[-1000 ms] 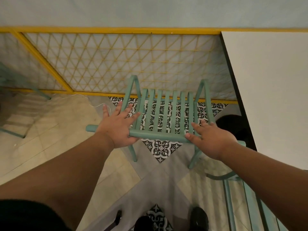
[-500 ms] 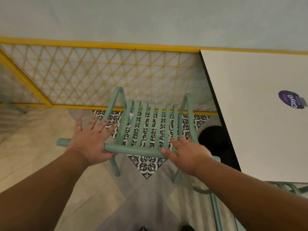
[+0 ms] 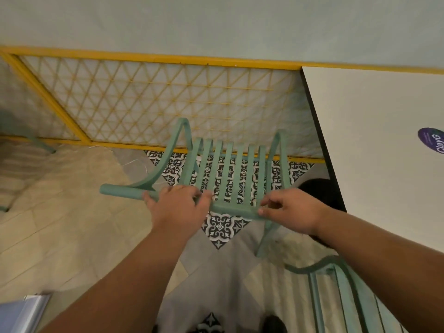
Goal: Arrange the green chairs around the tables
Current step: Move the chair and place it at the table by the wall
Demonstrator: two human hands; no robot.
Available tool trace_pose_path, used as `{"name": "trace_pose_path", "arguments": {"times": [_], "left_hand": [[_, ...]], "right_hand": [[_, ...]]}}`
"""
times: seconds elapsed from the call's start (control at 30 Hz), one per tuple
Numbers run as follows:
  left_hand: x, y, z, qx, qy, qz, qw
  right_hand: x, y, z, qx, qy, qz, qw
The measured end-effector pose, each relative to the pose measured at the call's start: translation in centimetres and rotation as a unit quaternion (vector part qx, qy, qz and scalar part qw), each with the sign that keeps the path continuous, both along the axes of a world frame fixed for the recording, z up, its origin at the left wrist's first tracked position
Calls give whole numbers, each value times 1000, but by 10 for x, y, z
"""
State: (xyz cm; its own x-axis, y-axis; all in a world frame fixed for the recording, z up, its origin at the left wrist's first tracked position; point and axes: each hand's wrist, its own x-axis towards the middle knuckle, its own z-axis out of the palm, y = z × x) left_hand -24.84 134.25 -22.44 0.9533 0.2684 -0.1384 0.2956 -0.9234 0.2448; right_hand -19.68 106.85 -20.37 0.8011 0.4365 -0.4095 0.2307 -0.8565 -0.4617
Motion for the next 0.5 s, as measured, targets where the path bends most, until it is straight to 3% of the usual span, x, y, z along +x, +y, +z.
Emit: {"name": "trace_pose_path", "arguments": {"times": [0.1, 0.37, 0.5], "left_hand": [[5, -1, -1, 54, 30, -30, 998], [14, 8, -21, 90, -91, -50, 991], [21, 22, -25, 102, -101, -52, 988]], "right_hand": [[6, -6, 2, -53, -24, 51, 997], [4, -3, -16, -57, -19, 57, 997], [6, 12, -13, -62, -9, 65, 996]]}}
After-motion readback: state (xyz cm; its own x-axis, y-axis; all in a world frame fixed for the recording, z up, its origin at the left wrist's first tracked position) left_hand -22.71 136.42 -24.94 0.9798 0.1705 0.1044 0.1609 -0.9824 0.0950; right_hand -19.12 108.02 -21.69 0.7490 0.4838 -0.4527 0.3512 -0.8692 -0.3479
